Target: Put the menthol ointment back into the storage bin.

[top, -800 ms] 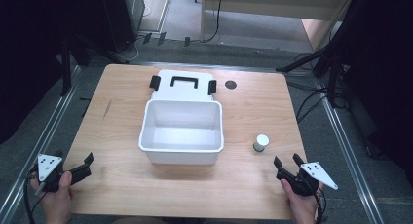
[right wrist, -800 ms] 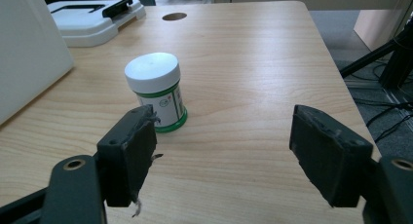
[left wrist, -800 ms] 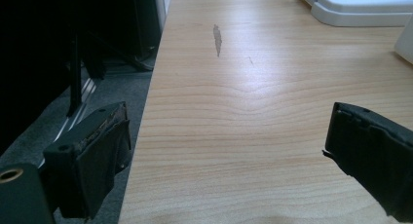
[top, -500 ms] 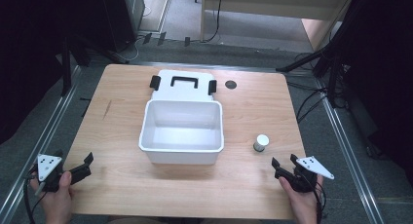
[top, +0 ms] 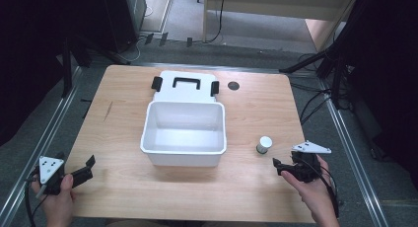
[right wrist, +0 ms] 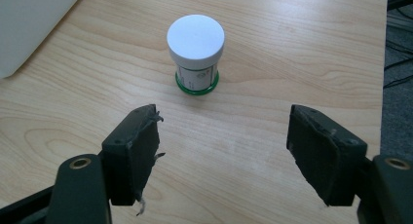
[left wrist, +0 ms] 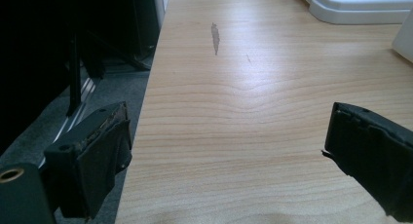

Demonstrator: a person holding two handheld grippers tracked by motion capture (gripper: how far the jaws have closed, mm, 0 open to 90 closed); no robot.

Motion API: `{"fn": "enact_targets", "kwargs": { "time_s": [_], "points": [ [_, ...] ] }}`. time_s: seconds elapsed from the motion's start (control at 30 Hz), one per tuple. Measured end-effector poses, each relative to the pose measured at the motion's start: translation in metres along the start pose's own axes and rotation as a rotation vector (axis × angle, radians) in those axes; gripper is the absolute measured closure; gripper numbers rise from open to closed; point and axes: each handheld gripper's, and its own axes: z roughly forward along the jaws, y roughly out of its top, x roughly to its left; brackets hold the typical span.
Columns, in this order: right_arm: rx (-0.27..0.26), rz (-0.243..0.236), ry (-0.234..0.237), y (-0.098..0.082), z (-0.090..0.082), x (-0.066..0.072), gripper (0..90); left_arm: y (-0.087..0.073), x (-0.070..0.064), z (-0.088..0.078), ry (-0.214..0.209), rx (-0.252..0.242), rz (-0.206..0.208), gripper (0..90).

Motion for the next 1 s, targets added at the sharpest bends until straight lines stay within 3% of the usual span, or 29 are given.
{"fn": "enact_targets", "kwargs": {
  "time_s": [0.2, 0.33, 0.4, 0.43, 0.7, 1.0],
  "points": [
    [0.105, -0.036, -0.005, 0.023, -0.001, 0.002, 27.6, 0.000, -0.003, 0.000, 0.000, -0.006, 0.027, 6.8],
    [0.191, -0.065, 0.017, 0.038, 0.003, 0.002, 27.4, -0.001, -0.002, -0.002, -0.013, -0.009, 0.032, 6.7],
    [0.209, -0.072, 0.019, 0.041, 0.004, 0.002, 27.5, -0.001, -0.002, -0.002, -0.018, -0.010, 0.029, 6.8],
    [0.254, -0.077, 0.026, 0.049, 0.007, 0.002, 27.8, -0.001, -0.002, -0.002, -0.018, -0.014, 0.028, 6.7],
    [0.379, -0.095, 0.074, 0.068, 0.024, 0.008, 31.9, -0.001, -0.004, -0.002, -0.012, -0.014, 0.044, 6.8],
    [0.451, -0.075, 0.089, 0.091, 0.040, 0.005, 36.8, -0.001, -0.005, -0.002, -0.010, -0.006, 0.051, 6.8]
  ]
}}
